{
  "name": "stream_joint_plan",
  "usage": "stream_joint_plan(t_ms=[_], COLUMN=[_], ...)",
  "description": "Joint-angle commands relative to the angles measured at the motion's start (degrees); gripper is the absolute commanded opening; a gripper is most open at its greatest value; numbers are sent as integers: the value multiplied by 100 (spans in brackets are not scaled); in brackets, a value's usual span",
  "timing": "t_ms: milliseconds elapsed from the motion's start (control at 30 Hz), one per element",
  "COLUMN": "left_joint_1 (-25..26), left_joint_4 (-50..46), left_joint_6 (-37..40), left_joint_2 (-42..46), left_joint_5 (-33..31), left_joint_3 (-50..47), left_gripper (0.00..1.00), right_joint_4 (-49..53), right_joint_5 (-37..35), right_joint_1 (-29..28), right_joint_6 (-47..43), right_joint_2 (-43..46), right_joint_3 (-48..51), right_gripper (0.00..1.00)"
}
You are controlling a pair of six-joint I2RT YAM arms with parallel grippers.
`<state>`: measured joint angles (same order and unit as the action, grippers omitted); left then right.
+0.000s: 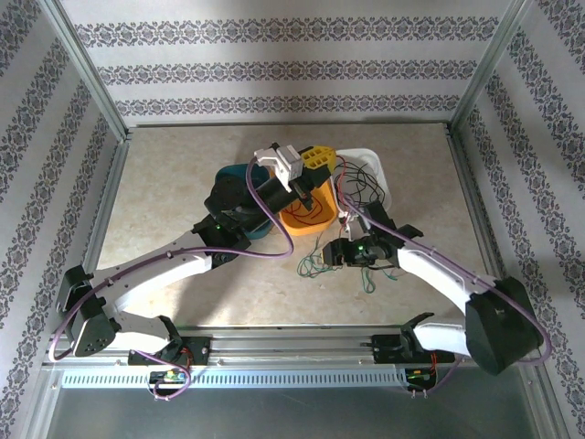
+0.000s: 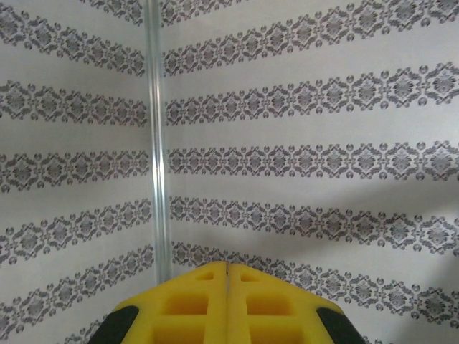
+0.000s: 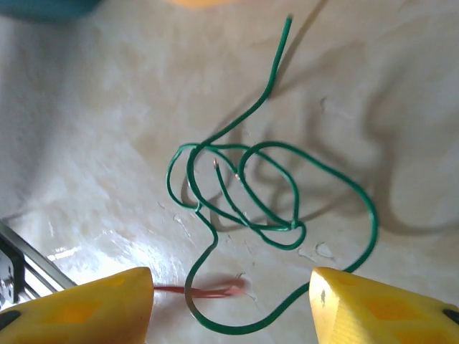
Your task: Untangle the cables
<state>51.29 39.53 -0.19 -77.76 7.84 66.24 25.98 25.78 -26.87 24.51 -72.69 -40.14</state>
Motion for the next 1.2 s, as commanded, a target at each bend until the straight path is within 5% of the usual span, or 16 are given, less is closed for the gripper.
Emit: stream_joint_plan(t_ms=[0,667,1000,1167], left_joint_1=[-5,-13,-75,-138], left_joint_4=[415,2229,1541,1153], left_joint_6=[15,1924,2400,2471], left_joint_2=[143,153,49,-316], left_joint_5=[-120,-1505,-1278,-1551], left_joint_3=[12,662,1357,1473], left_gripper=[0,0,0,0], right_joint_4=[207,593,406,228], right_joint_5=[-322,-1357,-1199,-1300], right_joint_1=[-216,-220,-20,86], right_joint_6=[-297,19,-82,-137], right_joint_2=[-253,-1142,-746,148], right_joint_3=[-300,-171,-82,-142], right_gripper=[59,58,62,79])
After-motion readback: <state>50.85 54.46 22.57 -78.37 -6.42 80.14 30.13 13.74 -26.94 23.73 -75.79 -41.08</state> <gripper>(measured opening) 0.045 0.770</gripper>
